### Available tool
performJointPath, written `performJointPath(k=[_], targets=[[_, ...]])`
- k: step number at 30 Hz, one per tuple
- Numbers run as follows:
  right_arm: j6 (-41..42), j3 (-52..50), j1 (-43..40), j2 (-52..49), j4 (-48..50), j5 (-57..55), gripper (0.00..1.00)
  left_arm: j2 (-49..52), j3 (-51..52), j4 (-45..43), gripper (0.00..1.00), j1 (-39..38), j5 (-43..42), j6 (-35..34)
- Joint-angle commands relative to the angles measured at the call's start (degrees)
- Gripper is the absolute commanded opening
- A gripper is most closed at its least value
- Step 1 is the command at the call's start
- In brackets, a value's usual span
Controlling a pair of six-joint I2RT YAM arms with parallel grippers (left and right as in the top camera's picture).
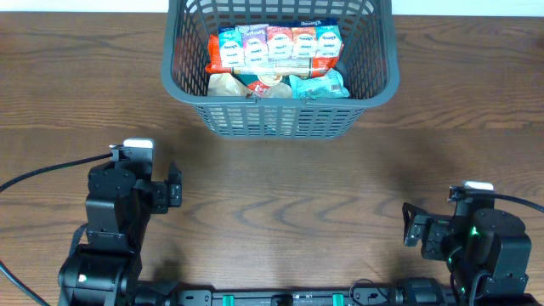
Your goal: Pack container
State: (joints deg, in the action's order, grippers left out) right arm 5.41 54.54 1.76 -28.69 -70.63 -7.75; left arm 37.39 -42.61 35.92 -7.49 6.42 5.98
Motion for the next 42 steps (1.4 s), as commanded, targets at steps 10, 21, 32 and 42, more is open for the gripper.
performJointPath(k=[10,21,32,42], targets=[[-1.4,-3.4,1.7,19.4,4.8,4.2,0.99,0.0,0.0,0.0,0.99,0.3,0.7,-0.5],[-1.2,-33.2,2.7,27.9,41.1,6.3,0.99,0.0,0.0,0.0,0.99,0.3,0.7,-0.5],[-3.5,-53.7,2.8,28.4,76.4,3.1,0.99,0.0,0.0,0.0,0.99,0.3,0.7,-0.5],[-16.9,-54.2,1.9,28.4,68.8,7.6,0.99,0.0,0.0,0.0,0.99,0.3,0.7,-0.5]])
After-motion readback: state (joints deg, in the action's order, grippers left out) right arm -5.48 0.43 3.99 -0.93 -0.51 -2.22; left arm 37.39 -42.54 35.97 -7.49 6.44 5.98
